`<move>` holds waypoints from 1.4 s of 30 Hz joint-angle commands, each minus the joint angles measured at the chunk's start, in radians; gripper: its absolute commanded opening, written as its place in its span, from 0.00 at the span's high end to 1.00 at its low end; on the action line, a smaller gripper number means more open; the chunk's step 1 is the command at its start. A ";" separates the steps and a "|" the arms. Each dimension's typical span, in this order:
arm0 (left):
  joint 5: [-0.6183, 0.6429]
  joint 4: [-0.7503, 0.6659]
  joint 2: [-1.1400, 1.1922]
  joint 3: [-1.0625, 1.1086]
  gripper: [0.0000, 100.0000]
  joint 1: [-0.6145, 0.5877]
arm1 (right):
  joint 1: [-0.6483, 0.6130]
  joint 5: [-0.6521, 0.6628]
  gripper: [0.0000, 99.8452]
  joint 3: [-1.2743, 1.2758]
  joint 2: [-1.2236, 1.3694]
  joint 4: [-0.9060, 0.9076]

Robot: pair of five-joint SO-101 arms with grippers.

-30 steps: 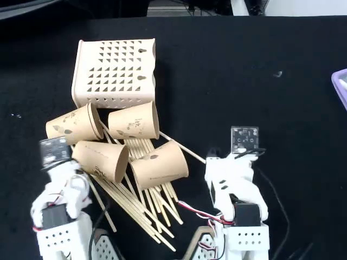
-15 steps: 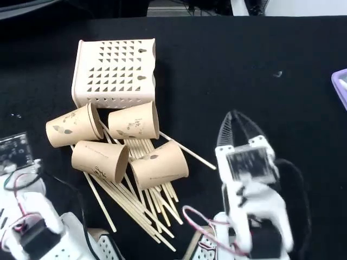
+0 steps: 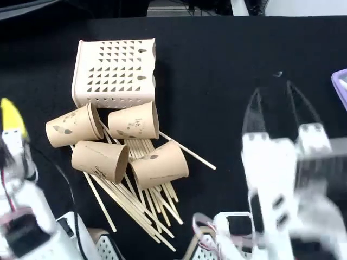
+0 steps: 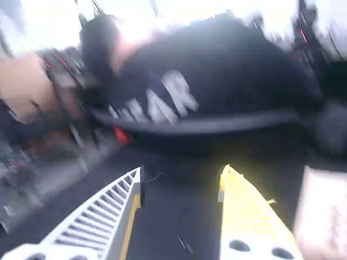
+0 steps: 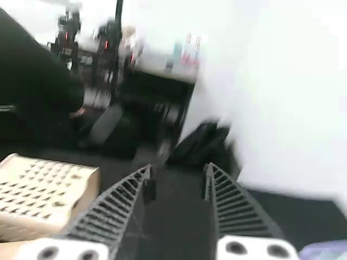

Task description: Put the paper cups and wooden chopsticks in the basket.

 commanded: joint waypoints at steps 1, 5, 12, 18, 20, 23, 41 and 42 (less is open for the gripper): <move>0.015 0.058 0.342 -0.130 0.76 0.122 | 0.011 -0.176 0.84 -0.022 0.285 0.008; 0.015 0.087 0.638 -0.262 0.76 0.193 | -0.032 -0.224 0.84 0.145 0.449 -0.100; 0.080 0.264 1.134 -0.665 0.70 0.269 | -0.054 -0.233 0.84 0.591 0.579 -0.543; 0.087 0.330 1.534 -1.056 0.70 0.318 | -0.075 -0.242 0.84 0.894 0.587 -0.937; 0.081 0.365 1.657 -1.170 0.70 0.340 | -0.075 -0.239 0.84 0.946 0.593 -1.002; 0.086 0.436 1.821 -1.328 0.70 0.358 | -0.075 -0.239 0.84 0.974 0.601 -1.030; 0.080 0.678 2.384 -2.020 0.75 0.222 | -0.140 -0.238 0.84 0.974 0.656 -1.036; 0.080 0.678 2.404 -2.032 0.75 0.214 | -0.140 -0.238 0.84 0.974 0.656 -1.036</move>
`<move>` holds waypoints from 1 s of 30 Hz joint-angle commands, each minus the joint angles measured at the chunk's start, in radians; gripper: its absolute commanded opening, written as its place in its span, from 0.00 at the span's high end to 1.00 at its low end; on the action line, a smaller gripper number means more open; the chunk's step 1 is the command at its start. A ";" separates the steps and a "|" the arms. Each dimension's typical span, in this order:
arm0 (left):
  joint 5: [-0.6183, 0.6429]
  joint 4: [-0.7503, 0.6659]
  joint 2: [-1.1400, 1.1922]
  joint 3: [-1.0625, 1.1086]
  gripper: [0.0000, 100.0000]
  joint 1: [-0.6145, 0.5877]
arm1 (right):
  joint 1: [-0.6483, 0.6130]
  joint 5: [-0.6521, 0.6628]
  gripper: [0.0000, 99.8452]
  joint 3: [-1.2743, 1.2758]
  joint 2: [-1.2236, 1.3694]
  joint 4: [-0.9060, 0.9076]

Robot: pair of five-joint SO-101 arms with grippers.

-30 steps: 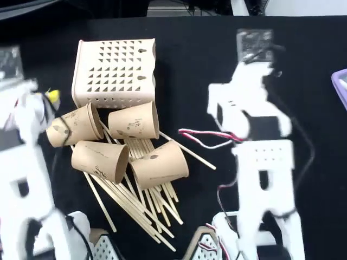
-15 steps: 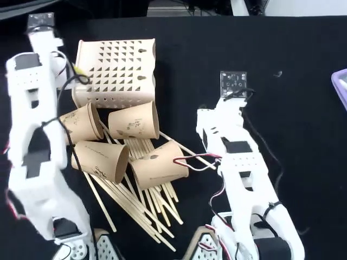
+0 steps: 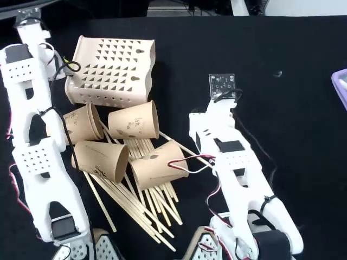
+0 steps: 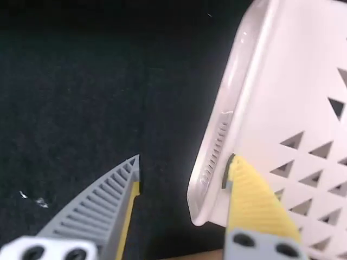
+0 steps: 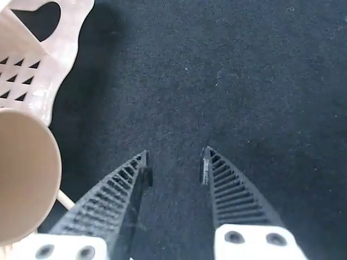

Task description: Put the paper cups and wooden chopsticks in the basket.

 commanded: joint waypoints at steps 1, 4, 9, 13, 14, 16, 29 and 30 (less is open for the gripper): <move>-0.005 0.012 0.092 -0.091 0.75 -0.064 | -0.015 0.000 0.84 -0.010 -0.002 -0.025; -0.005 0.011 0.149 -0.125 0.75 -0.088 | -0.015 0.000 0.84 -0.010 -0.002 -0.025; -0.005 0.049 0.192 -0.196 0.75 -0.125 | -0.015 0.000 0.84 -0.010 -0.002 -0.025; -0.005 0.117 0.198 -0.318 0.75 -0.157 | -0.015 0.000 0.84 -0.010 -0.002 -0.025; -0.005 0.124 0.198 -0.338 0.75 -0.168 | -0.015 0.000 0.84 -0.010 -0.002 -0.025; -0.006 0.126 0.198 -0.349 0.75 -0.189 | -0.015 0.000 0.84 -0.010 -0.002 -0.025; 0.104 0.305 -0.110 -0.585 0.73 -0.220 | -0.015 0.000 0.84 -0.010 -0.002 -0.025; 0.130 0.305 -0.155 -0.562 0.71 -0.219 | -0.015 0.000 0.84 -0.010 -0.002 -0.025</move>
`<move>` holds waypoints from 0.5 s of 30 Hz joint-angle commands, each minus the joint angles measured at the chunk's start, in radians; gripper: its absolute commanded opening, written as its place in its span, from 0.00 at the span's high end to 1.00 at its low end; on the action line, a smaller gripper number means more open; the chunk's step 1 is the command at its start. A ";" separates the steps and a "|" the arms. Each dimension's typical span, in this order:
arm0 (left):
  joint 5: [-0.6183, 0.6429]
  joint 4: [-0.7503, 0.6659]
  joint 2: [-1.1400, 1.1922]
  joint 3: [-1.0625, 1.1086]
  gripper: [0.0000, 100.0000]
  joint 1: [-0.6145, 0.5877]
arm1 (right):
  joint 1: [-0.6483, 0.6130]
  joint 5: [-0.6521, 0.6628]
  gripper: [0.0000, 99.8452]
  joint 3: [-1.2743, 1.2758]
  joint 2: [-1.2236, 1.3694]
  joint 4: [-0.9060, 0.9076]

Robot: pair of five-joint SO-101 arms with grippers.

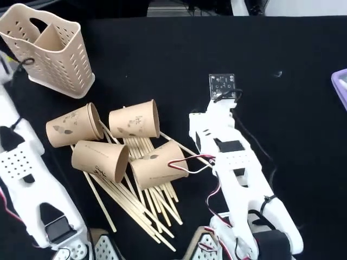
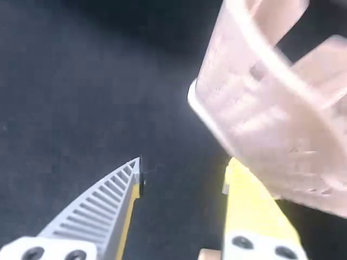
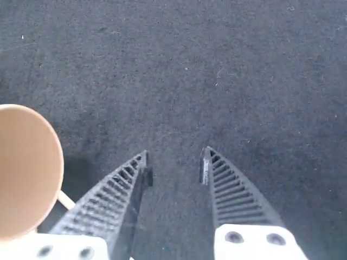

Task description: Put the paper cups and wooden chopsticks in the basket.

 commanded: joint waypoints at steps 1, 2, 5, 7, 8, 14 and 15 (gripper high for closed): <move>0.115 0.009 -0.250 0.010 0.69 0.021 | -0.015 0.000 0.84 -0.010 -0.002 -0.025; 0.152 0.009 -0.292 0.053 0.69 0.039 | -0.015 0.000 0.84 -0.010 -0.002 -0.025; 0.198 0.009 -0.414 0.203 0.69 0.113 | -0.015 0.000 0.84 -0.010 -0.002 -0.025; 0.224 0.008 -0.476 0.321 0.69 0.171 | -0.015 0.000 0.84 -0.010 -0.002 -0.025; 0.245 0.006 -0.499 0.381 0.69 0.199 | -0.015 0.000 0.84 -0.010 -0.002 -0.025; 0.385 -0.157 -0.491 0.607 0.69 0.269 | -0.015 0.000 0.84 -0.007 -0.002 -0.023; 0.407 -0.183 -0.482 0.622 0.69 0.268 | -0.015 0.000 0.84 -0.007 -0.002 -0.021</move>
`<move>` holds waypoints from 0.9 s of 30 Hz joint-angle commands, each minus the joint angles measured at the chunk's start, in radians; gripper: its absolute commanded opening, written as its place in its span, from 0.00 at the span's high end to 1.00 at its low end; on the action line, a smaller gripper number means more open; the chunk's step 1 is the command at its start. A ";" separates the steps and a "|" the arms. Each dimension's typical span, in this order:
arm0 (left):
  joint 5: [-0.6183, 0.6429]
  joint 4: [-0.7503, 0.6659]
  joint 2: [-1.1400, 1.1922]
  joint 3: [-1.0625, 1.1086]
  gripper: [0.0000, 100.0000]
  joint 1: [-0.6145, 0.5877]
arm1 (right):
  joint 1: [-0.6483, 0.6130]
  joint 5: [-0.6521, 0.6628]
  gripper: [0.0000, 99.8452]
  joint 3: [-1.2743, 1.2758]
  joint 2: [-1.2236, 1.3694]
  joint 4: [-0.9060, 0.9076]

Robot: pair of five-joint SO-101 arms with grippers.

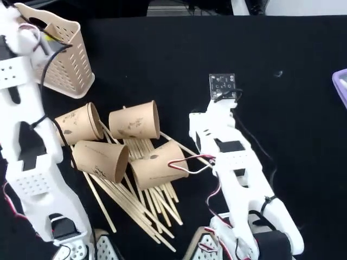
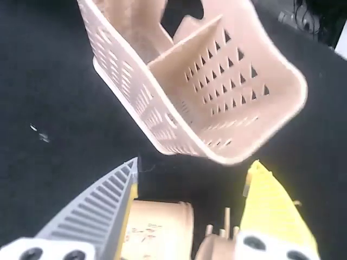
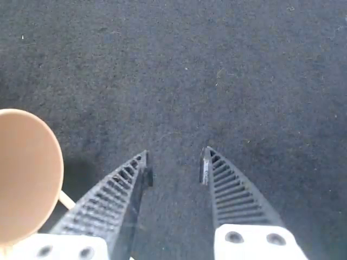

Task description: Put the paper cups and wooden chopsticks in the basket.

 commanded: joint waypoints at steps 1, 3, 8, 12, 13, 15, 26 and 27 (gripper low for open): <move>0.109 -0.140 -0.020 0.088 0.69 0.013 | -0.015 0.002 0.84 -0.007 -0.002 -0.021; 0.124 -0.158 -0.005 0.101 0.69 0.013 | -0.015 0.026 0.84 -0.007 -0.002 -0.021; 0.170 -0.161 0.002 0.099 0.69 0.013 | -0.017 0.068 0.84 -0.007 -0.002 -0.025; 0.192 -0.144 0.000 0.051 0.69 0.012 | -0.017 0.068 0.84 -0.007 -0.002 -0.025; 0.192 -0.126 0.000 0.024 0.69 0.010 | -0.017 0.068 0.84 -0.007 -0.002 -0.025; 0.192 -0.095 0.008 -0.036 0.69 0.005 | -0.017 0.068 0.84 -0.007 -0.002 -0.025; 0.233 -0.163 0.157 -0.010 0.70 0.004 | -0.017 0.068 0.84 -0.005 -0.002 -0.025; 0.230 -0.161 0.172 -0.021 0.71 0.007 | -0.017 0.068 0.84 -0.005 -0.002 -0.025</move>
